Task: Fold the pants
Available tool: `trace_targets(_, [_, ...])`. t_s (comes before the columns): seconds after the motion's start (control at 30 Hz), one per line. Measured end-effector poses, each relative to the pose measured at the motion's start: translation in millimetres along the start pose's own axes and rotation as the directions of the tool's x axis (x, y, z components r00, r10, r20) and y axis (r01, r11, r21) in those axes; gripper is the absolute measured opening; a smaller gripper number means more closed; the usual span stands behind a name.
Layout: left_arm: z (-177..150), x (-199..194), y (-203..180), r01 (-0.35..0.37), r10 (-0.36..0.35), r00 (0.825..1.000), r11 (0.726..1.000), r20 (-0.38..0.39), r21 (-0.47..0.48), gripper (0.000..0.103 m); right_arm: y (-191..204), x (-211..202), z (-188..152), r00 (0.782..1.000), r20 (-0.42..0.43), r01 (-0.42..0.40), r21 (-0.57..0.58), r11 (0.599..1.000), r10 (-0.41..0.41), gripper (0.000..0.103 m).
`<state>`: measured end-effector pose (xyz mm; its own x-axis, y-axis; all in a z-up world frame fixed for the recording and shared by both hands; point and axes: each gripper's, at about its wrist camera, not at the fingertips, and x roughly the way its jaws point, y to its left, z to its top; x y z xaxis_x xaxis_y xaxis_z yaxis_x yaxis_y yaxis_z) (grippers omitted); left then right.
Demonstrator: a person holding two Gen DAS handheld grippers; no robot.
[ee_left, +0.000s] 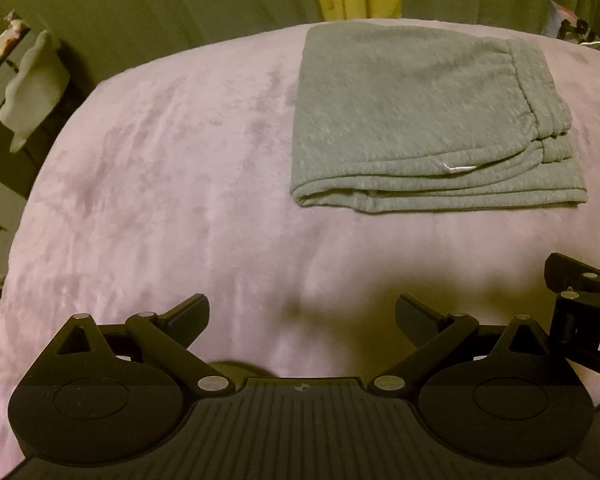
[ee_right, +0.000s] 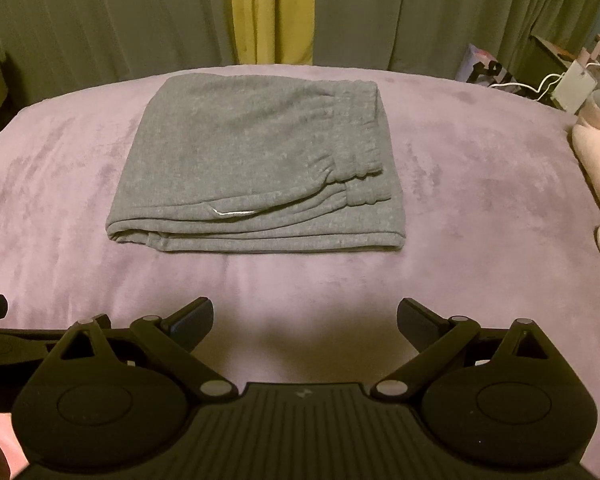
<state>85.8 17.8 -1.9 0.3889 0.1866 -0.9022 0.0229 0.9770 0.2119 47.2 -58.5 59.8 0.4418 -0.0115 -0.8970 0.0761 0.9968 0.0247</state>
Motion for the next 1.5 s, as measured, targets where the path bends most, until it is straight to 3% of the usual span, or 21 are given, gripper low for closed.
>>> trace_targets(1.5, [1.9, 4.9, -0.3, 0.008, -0.008, 1.0, 1.0, -0.021, -0.012, 0.102, 0.3, 9.7, -3.2, 1.0, -0.023, 0.001, 0.029, 1.0, -0.001, 0.098])
